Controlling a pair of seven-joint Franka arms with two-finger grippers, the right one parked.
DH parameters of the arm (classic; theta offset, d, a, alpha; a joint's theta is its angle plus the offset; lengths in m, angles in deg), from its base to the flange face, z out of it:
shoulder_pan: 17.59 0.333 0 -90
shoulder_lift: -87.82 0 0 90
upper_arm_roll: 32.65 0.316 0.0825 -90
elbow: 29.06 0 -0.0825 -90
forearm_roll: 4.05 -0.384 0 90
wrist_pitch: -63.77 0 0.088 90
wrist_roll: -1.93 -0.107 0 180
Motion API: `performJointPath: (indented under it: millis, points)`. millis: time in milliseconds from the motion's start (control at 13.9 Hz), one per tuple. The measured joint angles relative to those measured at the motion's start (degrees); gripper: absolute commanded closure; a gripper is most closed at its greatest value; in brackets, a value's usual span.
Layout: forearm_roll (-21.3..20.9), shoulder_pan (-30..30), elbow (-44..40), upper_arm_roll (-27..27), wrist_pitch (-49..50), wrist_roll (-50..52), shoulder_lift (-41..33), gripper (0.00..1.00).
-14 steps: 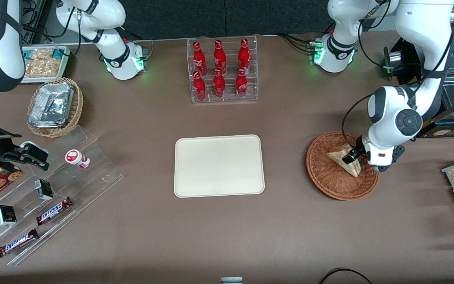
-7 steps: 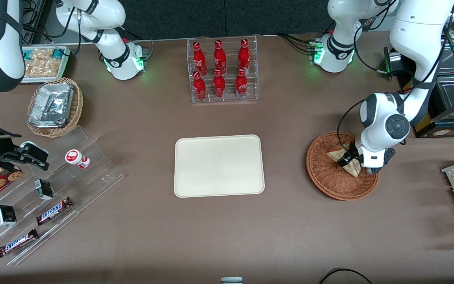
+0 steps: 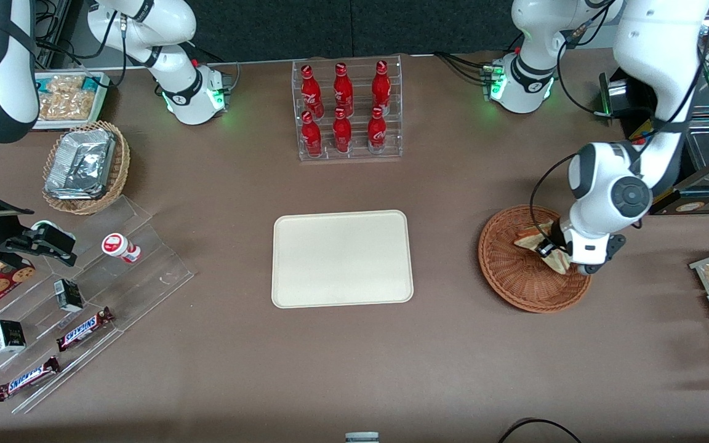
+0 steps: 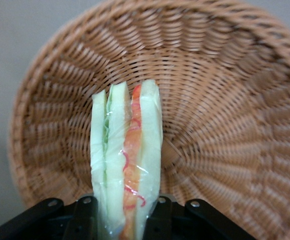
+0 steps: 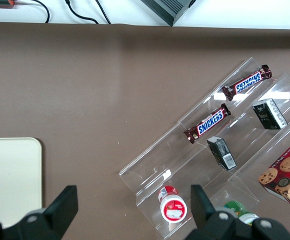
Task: Place sandwich from basket to tray
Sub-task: 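Lift the sandwich and carry it over the cream-white tray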
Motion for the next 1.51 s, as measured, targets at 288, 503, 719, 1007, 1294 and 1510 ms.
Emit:
performJointPath:
  millis: [288, 503, 719, 1007, 1294, 1510]
  points:
    - [3.6, -0.9, -15.2, -6.2, 21.0, -2.1, -4.0, 0.91]
    - [3.4, -2.0, -22.5, -14.0, 23.5, -2.1, -3.1, 0.91]
    - [-0.5, -7.9, -28.8, -17.3, 23.4, -2.2, 1.6, 0.87]
    - [-6.9, -17.9, -37.2, -17.5, 23.2, -2.1, 10.7, 0.87]
    - [-8.2, -23.6, -45.0, -17.4, 18.9, -2.1, 19.3, 0.87]
    - [-11.8, -26.4, -46.6, -17.3, 13.8, -2.1, 23.4, 0.87]
